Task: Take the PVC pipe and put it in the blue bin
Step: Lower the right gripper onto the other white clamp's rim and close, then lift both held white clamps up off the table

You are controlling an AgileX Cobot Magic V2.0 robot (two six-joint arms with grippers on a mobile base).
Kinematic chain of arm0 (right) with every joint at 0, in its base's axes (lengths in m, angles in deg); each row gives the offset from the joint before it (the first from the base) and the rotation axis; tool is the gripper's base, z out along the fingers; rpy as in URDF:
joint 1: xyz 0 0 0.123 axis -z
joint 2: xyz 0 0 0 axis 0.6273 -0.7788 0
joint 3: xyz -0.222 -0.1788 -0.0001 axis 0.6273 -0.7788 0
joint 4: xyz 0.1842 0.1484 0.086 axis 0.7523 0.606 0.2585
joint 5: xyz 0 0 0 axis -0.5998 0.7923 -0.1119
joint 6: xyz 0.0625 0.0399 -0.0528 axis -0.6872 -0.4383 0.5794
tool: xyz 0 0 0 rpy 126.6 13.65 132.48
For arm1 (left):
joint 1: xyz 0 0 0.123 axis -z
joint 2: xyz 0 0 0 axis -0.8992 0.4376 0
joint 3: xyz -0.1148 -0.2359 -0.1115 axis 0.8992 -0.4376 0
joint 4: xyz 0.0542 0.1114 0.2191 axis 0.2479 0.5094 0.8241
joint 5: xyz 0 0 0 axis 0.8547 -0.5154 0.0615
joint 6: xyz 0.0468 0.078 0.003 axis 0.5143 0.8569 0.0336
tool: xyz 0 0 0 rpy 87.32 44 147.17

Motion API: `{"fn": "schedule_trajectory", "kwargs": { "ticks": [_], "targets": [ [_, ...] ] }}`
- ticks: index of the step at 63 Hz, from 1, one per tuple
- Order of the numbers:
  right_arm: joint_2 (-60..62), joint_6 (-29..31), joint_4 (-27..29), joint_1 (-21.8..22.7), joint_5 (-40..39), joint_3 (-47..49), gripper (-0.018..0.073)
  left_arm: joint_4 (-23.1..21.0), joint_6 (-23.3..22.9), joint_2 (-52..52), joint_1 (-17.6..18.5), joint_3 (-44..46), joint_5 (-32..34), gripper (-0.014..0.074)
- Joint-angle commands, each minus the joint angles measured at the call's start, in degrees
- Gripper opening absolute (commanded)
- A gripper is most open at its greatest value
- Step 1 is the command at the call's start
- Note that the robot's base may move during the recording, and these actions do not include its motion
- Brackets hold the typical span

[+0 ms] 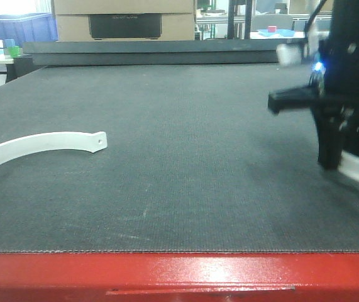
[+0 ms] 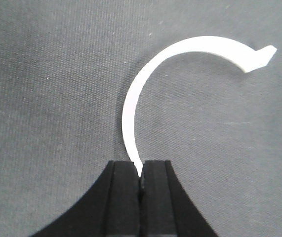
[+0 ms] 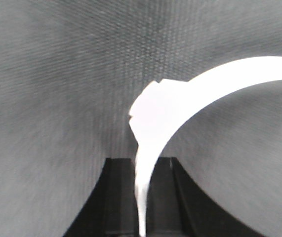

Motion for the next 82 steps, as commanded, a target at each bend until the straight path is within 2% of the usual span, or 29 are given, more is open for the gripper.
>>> {"fn": "schedule_trajectory", "kwargs": {
  "ticks": [1,13,23,28,36,42,47,63,70,73,82],
  "targets": [
    [4.26,1.13,-0.85,-0.08,0.82,0.30,-0.0168,0.59,1.24,4.72,0.34,3.83,-3.16,-0.0111],
    [10.65,1.13,-0.85,-0.08,0.49,0.30,-0.0168,6.42,2.03,12.38,3.50,8.60,-5.25,-0.0111],
    [12.77,1.13,-0.94,-0.08,0.18,0.30,-0.0168,8.45,2.03,16.15,6.03,9.73,-4.39,-0.0097],
    [12.76,1.13,-0.94,-0.08,-0.15,0.30,-0.0168,11.68,1.67,17.13,7.61,9.73,-3.47,-0.0035],
    [12.66,1.13,-0.94,-0.08,-0.26,0.30,-0.0168,17.13,-4.66,18.44,8.49,9.73,-3.32,0.0125],
    [12.66,1.13,-0.94,-0.08,-0.26,0.30,-0.0168,16.94,-5.96,19.06,8.38,9.73,-3.32,0.0208],
    [12.66,1.13,-0.94,-0.08,-0.26,0.30,-0.0168,16.22,-5.96,19.74,8.38,9.73,-3.32,0.0233],
    [12.66,1.13,-0.97,-0.08,-0.72,0.30,-0.0168,13.12,-5.96,23.87,8.38,9.73,-2.18,0.0231],
    [12.66,1.13,-0.97,-0.08,-0.72,0.30,-0.0168,11.08,-5.96,24.22,8.38,9.73,-1.84,0.0197],
    [12.66,1.13,-0.97,-0.08,-0.84,0.30,-0.0168,10.77,-5.96,24.22,8.38,9.73,-1.58,0.0164],
    [12.66,1.13,-0.97,-0.08,-0.96,0.30,-0.0168,10.77,-5.96,24.22,8.38,9.73,-1.45,-0.0036]
  ]
}}
